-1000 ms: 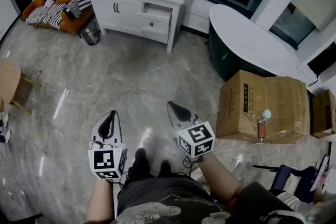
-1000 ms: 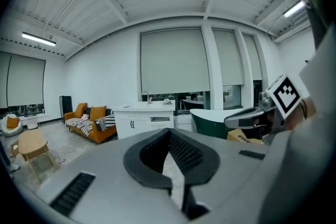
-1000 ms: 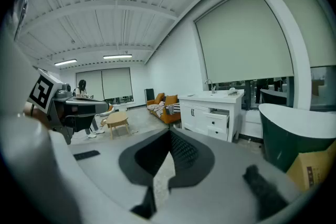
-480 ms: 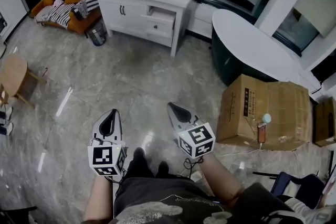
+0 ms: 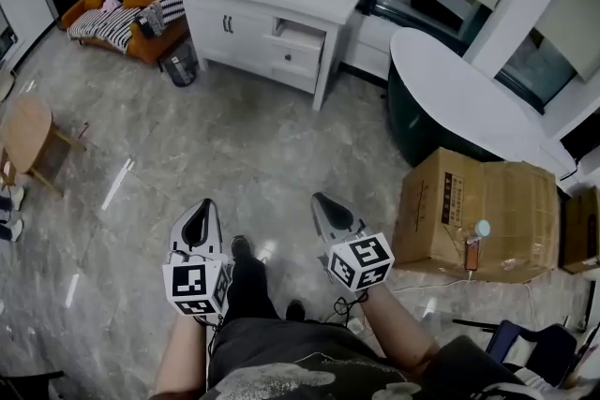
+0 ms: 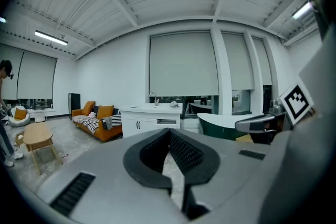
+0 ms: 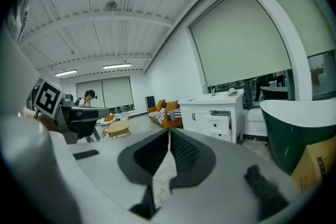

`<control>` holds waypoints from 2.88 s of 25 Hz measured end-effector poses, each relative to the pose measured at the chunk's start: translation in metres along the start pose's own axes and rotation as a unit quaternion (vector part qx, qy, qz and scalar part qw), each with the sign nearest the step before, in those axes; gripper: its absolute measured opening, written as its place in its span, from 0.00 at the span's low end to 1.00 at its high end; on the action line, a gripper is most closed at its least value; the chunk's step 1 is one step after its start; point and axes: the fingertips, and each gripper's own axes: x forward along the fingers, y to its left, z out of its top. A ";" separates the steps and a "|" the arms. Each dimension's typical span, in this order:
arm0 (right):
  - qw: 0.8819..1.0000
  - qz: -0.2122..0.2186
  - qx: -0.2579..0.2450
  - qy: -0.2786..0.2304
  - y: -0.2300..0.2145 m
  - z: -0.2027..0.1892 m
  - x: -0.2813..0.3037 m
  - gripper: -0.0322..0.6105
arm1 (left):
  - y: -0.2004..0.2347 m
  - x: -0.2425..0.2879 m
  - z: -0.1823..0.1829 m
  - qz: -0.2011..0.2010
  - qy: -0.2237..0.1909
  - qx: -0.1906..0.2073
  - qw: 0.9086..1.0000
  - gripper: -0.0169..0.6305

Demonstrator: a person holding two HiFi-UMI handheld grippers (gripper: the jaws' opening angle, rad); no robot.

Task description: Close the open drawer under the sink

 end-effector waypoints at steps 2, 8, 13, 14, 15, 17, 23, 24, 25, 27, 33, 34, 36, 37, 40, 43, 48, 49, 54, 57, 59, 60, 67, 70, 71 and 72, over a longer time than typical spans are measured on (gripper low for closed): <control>1.000 -0.014 -0.001 -0.006 -0.010 0.005 0.017 0.09 | 0.012 0.022 0.000 -0.003 0.002 0.001 1.000 0.05; 0.998 -0.055 0.015 0.001 -0.042 0.011 0.088 0.09 | 0.057 0.100 0.000 -0.021 0.007 -0.005 1.000 0.05; 0.996 -0.087 0.020 0.012 -0.056 0.026 0.156 0.09 | 0.099 0.163 0.008 -0.049 0.017 -0.003 0.999 0.05; 0.996 -0.091 0.020 0.013 -0.057 0.030 0.169 0.09 | 0.107 0.174 0.012 -0.055 0.018 -0.003 0.998 0.05; 0.995 -0.095 0.019 0.014 -0.057 0.035 0.182 0.09 | 0.115 0.185 0.015 -0.062 0.019 -0.002 0.998 0.05; 0.994 -0.103 0.017 0.015 -0.059 0.044 0.205 0.09 | 0.129 0.204 0.019 -0.074 0.021 0.003 0.997 0.05; 0.990 -0.136 0.028 0.024 -0.074 0.054 0.266 0.09 | 0.165 0.256 0.025 -0.105 0.030 0.008 0.994 0.05; 0.989 -0.144 0.028 0.026 -0.077 0.054 0.273 0.09 | 0.169 0.263 0.024 -0.112 0.032 0.008 0.993 0.05; 0.988 -0.151 0.029 0.028 -0.080 0.053 0.279 0.09 | 0.172 0.270 0.024 -0.118 0.032 0.011 0.992 0.05; 0.985 -0.165 0.033 0.030 -0.086 0.053 0.289 0.09 | 0.178 0.284 0.023 -0.127 0.028 0.018 0.991 0.05; 0.979 -0.195 0.045 0.033 -0.112 0.050 0.314 0.09 | 0.191 0.329 0.014 -0.126 0.038 0.017 0.991 0.05; 0.979 -0.197 0.045 0.034 -0.118 0.049 0.319 0.09 | 0.192 0.337 0.014 -0.125 0.039 0.017 0.991 0.05; 0.978 -0.201 0.050 0.036 -0.130 0.046 0.329 0.09 | 0.193 0.351 0.013 -0.123 0.047 0.022 0.991 0.05; 0.977 -0.204 0.055 0.037 -0.137 0.044 0.336 0.09 | 0.194 0.358 0.011 -0.122 0.051 0.024 0.991 0.05; 0.975 -0.209 0.071 0.036 -0.163 0.038 0.357 0.09 | 0.195 0.381 0.007 -0.119 0.057 0.025 0.991 0.05; 0.974 -0.208 0.081 0.036 -0.191 0.033 0.385 0.09 | 0.193 0.411 0.005 -0.118 0.061 0.040 0.990 0.05; 0.974 -0.206 0.075 0.047 -0.245 0.031 0.438 0.09 | 0.184 0.478 0.003 -0.118 0.084 0.048 0.988 0.05; 0.974 -0.207 0.074 0.048 -0.257 0.030 0.447 0.09 | 0.180 0.493 0.003 -0.121 0.088 0.049 0.988 0.05; 0.974 -0.202 0.085 0.057 -0.309 0.022 0.483 0.09 | 0.166 0.564 -0.001 -0.113 0.105 0.048 0.987 0.05; 0.975 -0.192 0.096 0.065 -0.331 0.016 0.504 0.09 | 0.165 0.599 0.001 -0.094 0.108 0.039 0.989 0.05; 0.975 -0.188 0.098 0.071 -0.344 0.013 0.518 0.09 | 0.163 0.620 0.004 -0.086 0.108 0.040 0.990 0.05; 0.975 -0.186 0.099 0.074 -0.349 0.011 0.526 0.09 | 0.163 0.629 0.004 -0.085 0.110 0.042 0.989 0.05; 0.971 -0.195 0.111 0.086 -0.375 -0.009 0.571 0.09 | 0.159 0.688 -0.017 -0.104 0.123 0.055 0.985 0.05; 0.968 -0.201 0.116 0.095 -0.383 -0.022 0.587 0.10 | 0.159 0.711 -0.035 -0.116 0.138 0.051 0.982 0.05; 0.968 -0.200 0.119 0.098 -0.385 -0.026 0.594 0.13 | 0.159 0.718 -0.040 -0.120 0.142 0.049 0.981 0.05; 0.967 -0.200 0.123 0.102 -0.387 -0.030 0.602 0.24 | 0.160 0.727 -0.045 -0.123 0.144 0.047 0.981 0.05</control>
